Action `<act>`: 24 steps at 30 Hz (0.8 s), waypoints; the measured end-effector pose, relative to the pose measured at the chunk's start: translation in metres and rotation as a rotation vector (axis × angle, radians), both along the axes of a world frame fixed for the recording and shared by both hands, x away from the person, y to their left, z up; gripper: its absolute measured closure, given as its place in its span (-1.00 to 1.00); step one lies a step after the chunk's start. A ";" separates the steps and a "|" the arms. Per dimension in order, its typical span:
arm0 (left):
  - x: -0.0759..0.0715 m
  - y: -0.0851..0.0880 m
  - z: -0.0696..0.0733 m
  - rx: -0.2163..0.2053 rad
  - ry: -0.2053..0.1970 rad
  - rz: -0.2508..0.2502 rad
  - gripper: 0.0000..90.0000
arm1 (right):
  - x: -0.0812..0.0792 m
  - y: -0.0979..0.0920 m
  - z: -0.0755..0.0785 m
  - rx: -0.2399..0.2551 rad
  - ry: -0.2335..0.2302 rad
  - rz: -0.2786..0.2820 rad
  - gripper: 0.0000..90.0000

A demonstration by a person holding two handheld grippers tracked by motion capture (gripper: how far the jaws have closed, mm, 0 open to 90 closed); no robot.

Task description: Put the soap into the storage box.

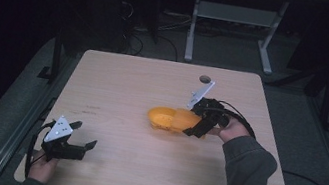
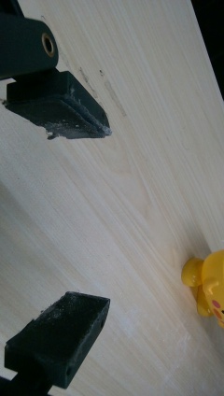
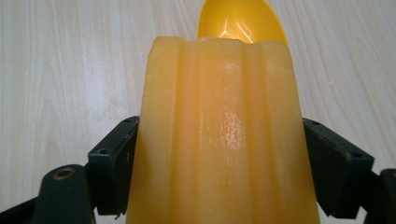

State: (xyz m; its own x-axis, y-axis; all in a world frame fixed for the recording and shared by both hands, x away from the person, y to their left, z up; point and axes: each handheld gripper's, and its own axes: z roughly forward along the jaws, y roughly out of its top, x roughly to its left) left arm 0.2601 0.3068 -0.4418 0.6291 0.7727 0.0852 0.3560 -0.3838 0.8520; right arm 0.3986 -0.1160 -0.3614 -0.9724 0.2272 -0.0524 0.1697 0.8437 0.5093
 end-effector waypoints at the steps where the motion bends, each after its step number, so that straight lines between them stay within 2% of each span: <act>1: 0.000 0.000 0.000 0.000 0.000 0.000 -0.68 | 0.000 0.000 0.000 0.000 0.000 0.000 -0.54; 15: 0.000 0.002 0.001 -0.006 -0.005 0.008 -0.68 | 0.020 0.025 0.005 0.016 0.003 0.042 -0.54; 20: 0.000 0.002 0.001 -0.006 -0.006 0.007 -0.68 | 0.023 0.032 0.005 0.004 0.002 0.051 -0.54; 22: 0.000 0.002 0.001 -0.005 -0.005 0.007 -0.68 | 0.028 0.038 0.007 0.005 -0.009 0.071 -0.54; 24: 0.000 0.003 0.002 0.001 -0.007 0.005 -0.68 | 0.030 0.040 0.008 0.020 -0.007 0.074 -0.54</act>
State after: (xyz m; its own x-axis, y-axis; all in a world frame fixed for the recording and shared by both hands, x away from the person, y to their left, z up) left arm 0.2599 0.3098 -0.4403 0.6242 0.7760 0.0904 0.3522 -0.3828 0.8541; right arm 0.4284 -0.0760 -0.3535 -0.9862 0.1557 -0.0555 0.1036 0.8436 0.5268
